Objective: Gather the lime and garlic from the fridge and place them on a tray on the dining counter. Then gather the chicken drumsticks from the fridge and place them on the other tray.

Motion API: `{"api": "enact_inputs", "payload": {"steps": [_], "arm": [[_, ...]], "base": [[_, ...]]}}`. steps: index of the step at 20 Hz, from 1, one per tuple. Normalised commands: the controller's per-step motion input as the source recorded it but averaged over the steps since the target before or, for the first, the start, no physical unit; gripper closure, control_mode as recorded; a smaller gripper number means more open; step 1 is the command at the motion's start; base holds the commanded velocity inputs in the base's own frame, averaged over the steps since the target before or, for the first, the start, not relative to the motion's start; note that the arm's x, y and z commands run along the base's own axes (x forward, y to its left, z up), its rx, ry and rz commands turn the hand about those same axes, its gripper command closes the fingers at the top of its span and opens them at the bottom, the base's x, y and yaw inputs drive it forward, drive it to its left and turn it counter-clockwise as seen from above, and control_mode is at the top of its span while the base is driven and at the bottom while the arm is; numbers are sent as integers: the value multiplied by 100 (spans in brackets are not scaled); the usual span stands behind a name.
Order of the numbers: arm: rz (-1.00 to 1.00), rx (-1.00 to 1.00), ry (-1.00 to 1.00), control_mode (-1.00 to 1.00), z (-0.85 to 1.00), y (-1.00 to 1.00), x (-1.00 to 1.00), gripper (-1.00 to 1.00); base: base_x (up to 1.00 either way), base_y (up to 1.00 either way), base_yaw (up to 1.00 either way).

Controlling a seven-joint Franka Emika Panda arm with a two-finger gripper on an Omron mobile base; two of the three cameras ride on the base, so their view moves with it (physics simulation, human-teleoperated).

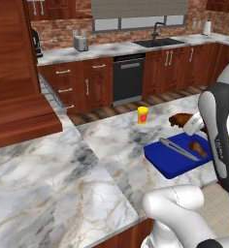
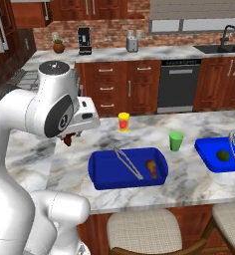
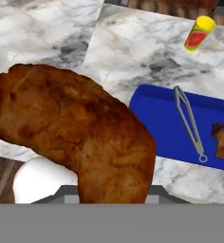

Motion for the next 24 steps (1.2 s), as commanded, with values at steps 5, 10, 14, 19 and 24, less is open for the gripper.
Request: {"api": "enact_inputs", "payload": {"steps": [5,10,14,19,24], "arm": [[0,-4,2,-100,-40,-21,29,100],[0,-7,0,-100,-24,-24,20,100],[-1,-8,-5,-100,-28,-29,1,100],[0,-5,0,-100,-34,-14,5,100],[-1,-3,0,-100,-31,0,1,100]], "base": [[0,0,0],[0,0,0],[0,0,0],[0,0,0],[0,0,0]]}}
